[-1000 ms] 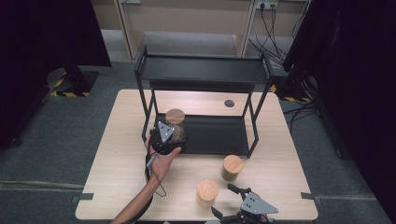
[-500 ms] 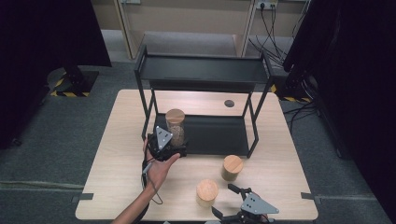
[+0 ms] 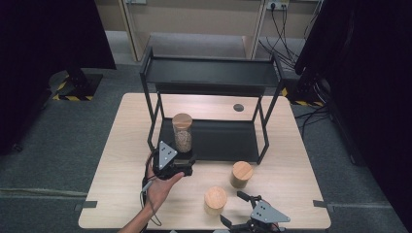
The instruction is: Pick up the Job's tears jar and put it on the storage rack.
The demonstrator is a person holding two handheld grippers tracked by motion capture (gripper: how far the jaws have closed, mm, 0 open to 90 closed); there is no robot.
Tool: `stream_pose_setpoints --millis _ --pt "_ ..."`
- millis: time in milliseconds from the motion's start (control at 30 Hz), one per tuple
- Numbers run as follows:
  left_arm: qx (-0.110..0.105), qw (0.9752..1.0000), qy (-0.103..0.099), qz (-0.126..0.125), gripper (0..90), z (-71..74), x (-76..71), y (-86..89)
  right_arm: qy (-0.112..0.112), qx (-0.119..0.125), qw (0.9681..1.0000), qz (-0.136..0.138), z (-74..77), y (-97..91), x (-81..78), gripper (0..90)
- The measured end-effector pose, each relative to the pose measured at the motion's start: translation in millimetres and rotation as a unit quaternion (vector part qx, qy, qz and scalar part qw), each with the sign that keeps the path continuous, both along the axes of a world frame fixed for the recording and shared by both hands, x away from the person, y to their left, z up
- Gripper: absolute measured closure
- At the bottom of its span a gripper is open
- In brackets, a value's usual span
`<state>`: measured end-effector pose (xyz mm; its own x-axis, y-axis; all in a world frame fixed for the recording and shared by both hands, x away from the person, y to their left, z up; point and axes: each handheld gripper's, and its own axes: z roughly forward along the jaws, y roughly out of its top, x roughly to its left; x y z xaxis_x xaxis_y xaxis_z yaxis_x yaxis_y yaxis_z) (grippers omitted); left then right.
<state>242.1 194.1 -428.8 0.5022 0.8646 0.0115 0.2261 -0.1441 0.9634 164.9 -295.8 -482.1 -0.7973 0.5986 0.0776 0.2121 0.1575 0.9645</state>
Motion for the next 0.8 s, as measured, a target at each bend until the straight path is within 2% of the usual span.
stream_pose_setpoints --millis 100,267,533,800 --pt "0.003 1.0 -0.001 -0.003 1.9 -2.2 -8.7 5.7 0.001 0.0 1.0 0.0 -0.1 0.5 0.0 4.0" --pt "-0.007 0.9999 0.005 -0.013 2.0 -8.1 -24.0 12.7 0.002 0.0 1.0 0.0 -0.3 1.1 0.2 4.0" --pt "-0.012 0.9991 0.016 -0.038 2.3 -16.5 -37.5 15.0 0.002 0.001 1.0 0.0 -0.3 1.2 0.0 4.0" --pt "-0.021 0.9985 0.024 -0.045 2.4 -29.1 -47.6 17.9 0.003 0.0 1.0 0.0 -0.2 1.5 0.0 4.0"
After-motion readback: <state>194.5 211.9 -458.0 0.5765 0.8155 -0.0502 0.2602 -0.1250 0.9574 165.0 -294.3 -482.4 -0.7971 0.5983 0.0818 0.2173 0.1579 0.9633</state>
